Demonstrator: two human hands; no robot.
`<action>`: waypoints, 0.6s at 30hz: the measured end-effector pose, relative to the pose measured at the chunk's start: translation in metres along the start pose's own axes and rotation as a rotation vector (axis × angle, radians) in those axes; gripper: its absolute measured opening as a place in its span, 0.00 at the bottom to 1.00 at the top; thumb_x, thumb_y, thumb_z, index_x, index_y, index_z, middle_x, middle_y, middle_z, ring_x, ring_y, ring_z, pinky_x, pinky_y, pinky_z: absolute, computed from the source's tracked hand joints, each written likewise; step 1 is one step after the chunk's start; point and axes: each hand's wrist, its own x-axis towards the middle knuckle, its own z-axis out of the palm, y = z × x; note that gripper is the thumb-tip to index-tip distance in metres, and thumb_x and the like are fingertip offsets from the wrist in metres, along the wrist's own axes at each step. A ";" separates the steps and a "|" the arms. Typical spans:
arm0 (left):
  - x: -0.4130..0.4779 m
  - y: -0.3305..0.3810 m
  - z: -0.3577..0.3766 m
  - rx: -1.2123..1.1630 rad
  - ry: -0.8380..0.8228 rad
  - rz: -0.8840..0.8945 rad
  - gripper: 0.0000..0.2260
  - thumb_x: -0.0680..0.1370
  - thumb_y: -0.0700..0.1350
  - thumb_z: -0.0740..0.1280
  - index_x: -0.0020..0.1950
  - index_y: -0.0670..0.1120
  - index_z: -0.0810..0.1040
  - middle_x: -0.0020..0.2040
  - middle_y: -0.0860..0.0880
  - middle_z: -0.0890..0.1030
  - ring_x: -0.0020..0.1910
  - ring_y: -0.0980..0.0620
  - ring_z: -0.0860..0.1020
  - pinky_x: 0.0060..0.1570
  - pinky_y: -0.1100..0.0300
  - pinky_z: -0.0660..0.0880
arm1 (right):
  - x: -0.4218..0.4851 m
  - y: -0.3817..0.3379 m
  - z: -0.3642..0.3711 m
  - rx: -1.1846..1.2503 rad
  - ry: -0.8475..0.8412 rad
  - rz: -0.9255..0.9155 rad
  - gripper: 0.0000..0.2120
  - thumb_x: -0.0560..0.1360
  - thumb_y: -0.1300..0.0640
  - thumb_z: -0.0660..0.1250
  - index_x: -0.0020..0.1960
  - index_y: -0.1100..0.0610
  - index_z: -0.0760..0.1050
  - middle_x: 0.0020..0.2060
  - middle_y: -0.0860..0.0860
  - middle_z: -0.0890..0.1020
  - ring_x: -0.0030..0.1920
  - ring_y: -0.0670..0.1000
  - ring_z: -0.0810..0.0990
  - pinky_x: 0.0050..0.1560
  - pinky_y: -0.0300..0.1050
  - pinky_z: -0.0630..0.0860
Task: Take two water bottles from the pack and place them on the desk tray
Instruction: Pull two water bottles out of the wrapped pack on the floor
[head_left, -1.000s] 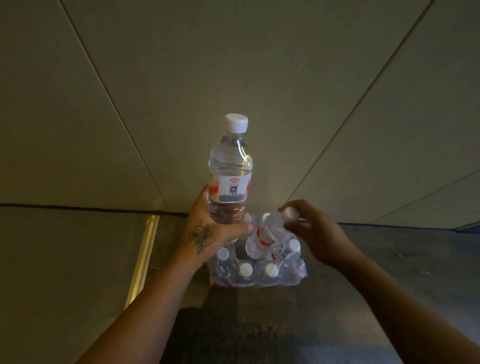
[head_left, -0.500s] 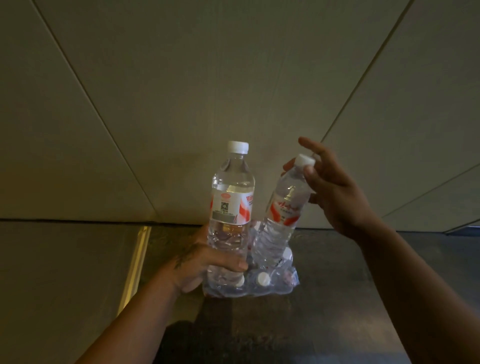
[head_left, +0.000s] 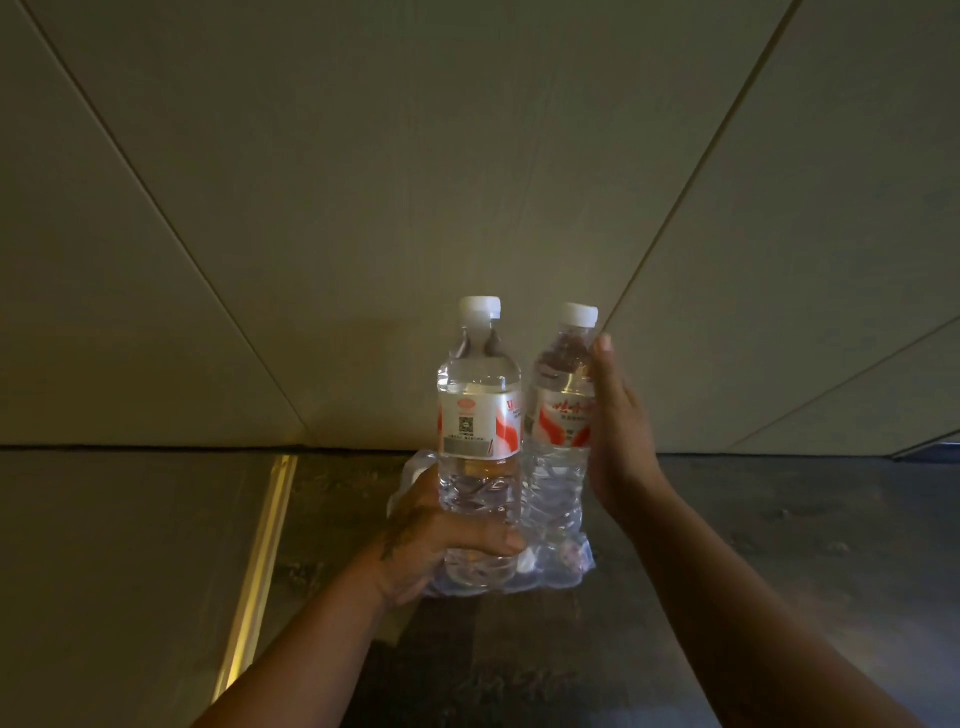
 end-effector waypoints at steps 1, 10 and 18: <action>0.000 0.001 0.000 0.008 0.008 -0.003 0.41 0.58 0.48 0.88 0.69 0.43 0.79 0.59 0.41 0.89 0.59 0.39 0.87 0.57 0.43 0.84 | -0.003 0.006 -0.001 0.003 -0.025 0.010 0.27 0.82 0.35 0.57 0.69 0.52 0.76 0.60 0.54 0.86 0.58 0.55 0.88 0.61 0.60 0.84; -0.009 0.006 0.007 -0.019 0.030 -0.020 0.39 0.60 0.41 0.84 0.71 0.43 0.77 0.61 0.35 0.87 0.62 0.34 0.85 0.62 0.35 0.81 | -0.031 0.051 -0.023 -0.002 -0.258 0.031 0.32 0.76 0.56 0.75 0.77 0.51 0.67 0.66 0.56 0.83 0.63 0.59 0.85 0.62 0.67 0.81; -0.047 0.061 0.021 -0.025 0.171 0.034 0.36 0.58 0.43 0.83 0.65 0.38 0.81 0.55 0.39 0.90 0.55 0.38 0.88 0.53 0.42 0.84 | -0.059 -0.006 -0.037 0.041 -0.128 0.083 0.30 0.68 0.48 0.77 0.68 0.54 0.74 0.58 0.59 0.84 0.56 0.61 0.87 0.57 0.62 0.84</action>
